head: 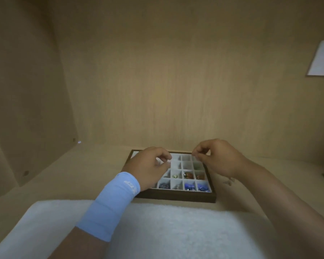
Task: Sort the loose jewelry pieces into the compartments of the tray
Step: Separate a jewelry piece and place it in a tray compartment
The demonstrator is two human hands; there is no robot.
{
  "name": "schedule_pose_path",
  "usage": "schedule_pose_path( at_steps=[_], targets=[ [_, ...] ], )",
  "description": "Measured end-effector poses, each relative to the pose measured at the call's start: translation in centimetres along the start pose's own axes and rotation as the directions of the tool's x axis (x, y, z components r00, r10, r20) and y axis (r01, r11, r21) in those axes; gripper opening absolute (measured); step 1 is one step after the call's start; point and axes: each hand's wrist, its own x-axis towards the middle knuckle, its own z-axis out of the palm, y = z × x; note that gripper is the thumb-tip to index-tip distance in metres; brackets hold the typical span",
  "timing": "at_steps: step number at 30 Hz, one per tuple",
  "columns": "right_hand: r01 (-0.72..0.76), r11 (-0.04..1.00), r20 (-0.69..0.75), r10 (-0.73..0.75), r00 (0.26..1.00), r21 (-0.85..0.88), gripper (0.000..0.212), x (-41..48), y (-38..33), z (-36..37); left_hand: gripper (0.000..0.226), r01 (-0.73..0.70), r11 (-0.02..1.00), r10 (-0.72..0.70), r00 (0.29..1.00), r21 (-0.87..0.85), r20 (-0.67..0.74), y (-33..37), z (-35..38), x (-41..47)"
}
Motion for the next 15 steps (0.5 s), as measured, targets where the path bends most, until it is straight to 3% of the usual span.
schedule_pose_path(
  at_steps=[6,10,15],
  targets=[
    [-0.237,0.970,-0.102,0.231,0.968,-0.052,0.023,-4.5,9.4,-2.5,0.017,-0.085,0.996,0.080,0.983,0.021,0.168,6.0,6.0,4.1],
    [-0.235,0.972,-0.079,0.233,0.969,-0.023,0.020,-6.2,12.4,-2.5,0.018,-0.110,0.991,0.088,0.964,0.078,0.251,9.1,10.1,6.3],
    [-0.212,0.976,-0.017,0.212,0.977,-0.039,0.035,-5.9,12.7,-2.0,0.025,-0.102,0.974,0.034,0.948,0.201,0.317,10.3,13.2,7.6]
  ],
)
